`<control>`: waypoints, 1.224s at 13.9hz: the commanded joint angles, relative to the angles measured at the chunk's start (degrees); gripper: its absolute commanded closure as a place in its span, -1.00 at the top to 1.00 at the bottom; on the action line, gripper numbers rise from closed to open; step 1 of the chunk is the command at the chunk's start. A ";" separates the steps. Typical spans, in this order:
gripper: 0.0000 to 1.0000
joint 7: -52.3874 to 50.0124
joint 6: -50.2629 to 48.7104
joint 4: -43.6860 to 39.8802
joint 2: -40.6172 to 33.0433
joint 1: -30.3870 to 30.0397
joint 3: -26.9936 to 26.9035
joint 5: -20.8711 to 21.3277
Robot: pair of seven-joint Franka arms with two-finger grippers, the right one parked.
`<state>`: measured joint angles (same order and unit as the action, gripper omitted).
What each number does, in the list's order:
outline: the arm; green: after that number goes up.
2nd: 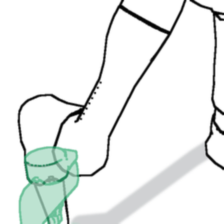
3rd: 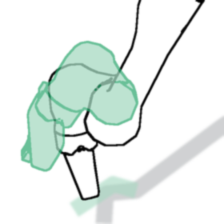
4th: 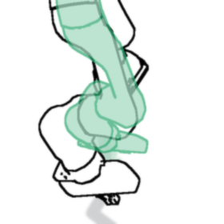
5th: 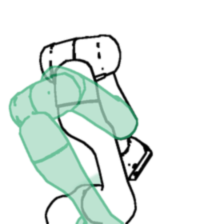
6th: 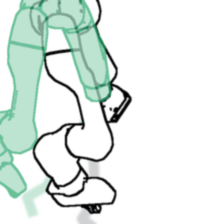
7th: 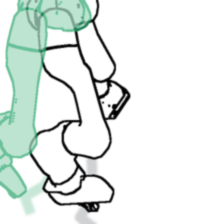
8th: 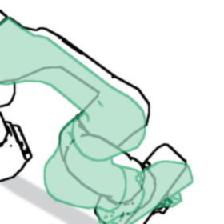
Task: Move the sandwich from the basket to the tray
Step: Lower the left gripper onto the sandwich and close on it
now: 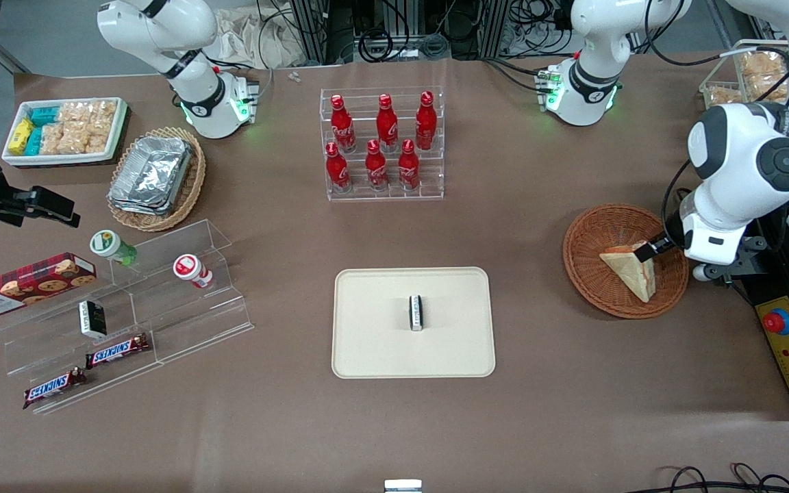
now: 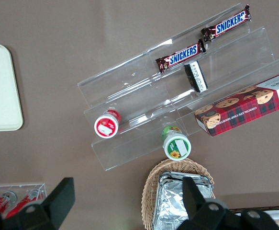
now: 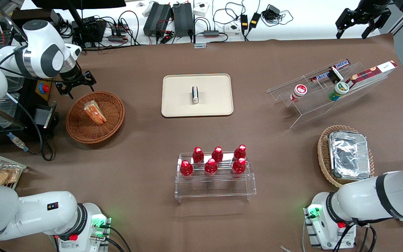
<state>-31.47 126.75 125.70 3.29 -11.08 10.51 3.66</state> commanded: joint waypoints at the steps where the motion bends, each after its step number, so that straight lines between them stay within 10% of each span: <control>1: 0.96 -2.79 4.54 -0.10 3.90 -1.31 0.38 0.38; 17: 0.95 -8.60 9.55 1.74 8.40 -1.22 0.47 1.44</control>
<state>-38.60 133.88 125.89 11.76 -11.89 10.66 3.92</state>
